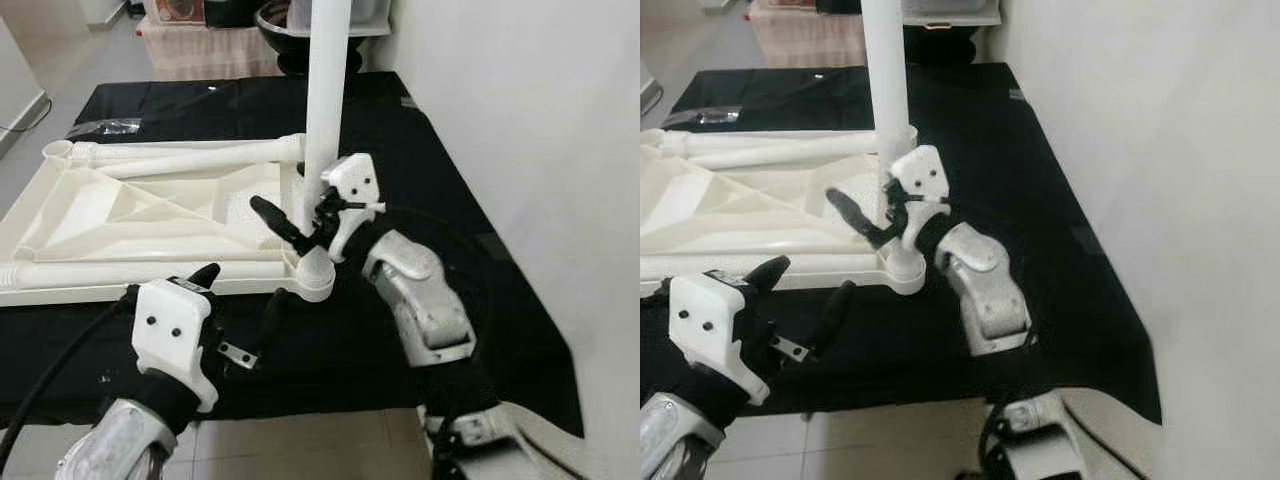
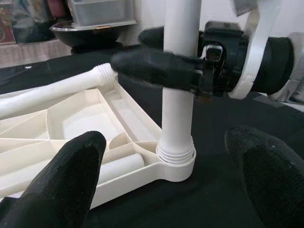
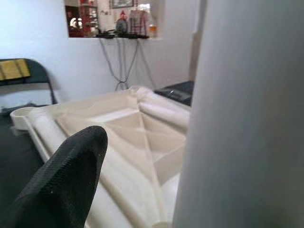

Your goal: Building children table

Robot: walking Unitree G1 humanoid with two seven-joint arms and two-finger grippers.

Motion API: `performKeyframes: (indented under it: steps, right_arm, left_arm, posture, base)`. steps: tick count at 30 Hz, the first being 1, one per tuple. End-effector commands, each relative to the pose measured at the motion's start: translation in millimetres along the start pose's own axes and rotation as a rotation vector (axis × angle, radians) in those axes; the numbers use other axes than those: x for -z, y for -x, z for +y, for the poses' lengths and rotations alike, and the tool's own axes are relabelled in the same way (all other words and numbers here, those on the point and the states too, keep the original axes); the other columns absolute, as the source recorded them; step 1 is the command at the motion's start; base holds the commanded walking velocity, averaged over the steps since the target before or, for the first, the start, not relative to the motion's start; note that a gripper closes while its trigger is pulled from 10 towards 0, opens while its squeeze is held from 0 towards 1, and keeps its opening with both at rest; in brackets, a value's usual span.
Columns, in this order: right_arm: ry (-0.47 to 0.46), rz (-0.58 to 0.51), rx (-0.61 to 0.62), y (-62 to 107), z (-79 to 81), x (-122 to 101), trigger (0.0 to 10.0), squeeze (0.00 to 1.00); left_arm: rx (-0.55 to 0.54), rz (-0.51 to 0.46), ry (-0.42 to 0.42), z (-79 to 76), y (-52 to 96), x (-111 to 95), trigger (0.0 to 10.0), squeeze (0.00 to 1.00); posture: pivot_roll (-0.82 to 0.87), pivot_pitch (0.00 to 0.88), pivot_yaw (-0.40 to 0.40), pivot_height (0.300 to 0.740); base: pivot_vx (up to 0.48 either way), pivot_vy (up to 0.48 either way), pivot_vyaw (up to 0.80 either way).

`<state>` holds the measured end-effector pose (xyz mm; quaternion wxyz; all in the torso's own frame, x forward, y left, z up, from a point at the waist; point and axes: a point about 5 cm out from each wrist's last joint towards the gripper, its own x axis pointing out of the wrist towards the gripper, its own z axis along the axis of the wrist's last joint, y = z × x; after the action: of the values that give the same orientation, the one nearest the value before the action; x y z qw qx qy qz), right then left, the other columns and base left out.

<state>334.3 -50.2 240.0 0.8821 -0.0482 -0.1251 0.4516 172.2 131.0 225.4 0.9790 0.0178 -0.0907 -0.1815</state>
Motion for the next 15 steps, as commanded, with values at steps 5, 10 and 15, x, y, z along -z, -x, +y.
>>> performKeyframes:
  steps: [5, 10, 15]
  right_arm:
    - [0.025, 0.037, -0.340, -7.3, -7.0, 0, 10.0, 0.00]
    - [0.006, 0.043, -0.385, -9.8, -12.7, -2, 10.0, 0.00]
    - [-0.027, 0.031, -0.421, -18.6, -24.2, -8, 4.7, 0.00]
  left_arm:
    - [0.005, 0.019, 0.015, -3.1, 3.4, 2, 10.0, 0.00]
    - [0.004, 0.020, 0.015, -3.6, 4.0, 2, 10.0, 0.00]
    - [0.005, 0.024, 0.018, -4.6, 5.2, 2, 10.0, 0.00]
  posture:
    - [0.19, 0.158, -0.022, 0.740]
    - [0.19, 0.161, -0.023, 0.740]
    - [0.19, 0.164, -0.024, 0.740]
  base:
    - [0.000, 0.000, 0.00]
    - [0.000, 0.000, 0.00]
    - [0.000, 0.000, 0.00]
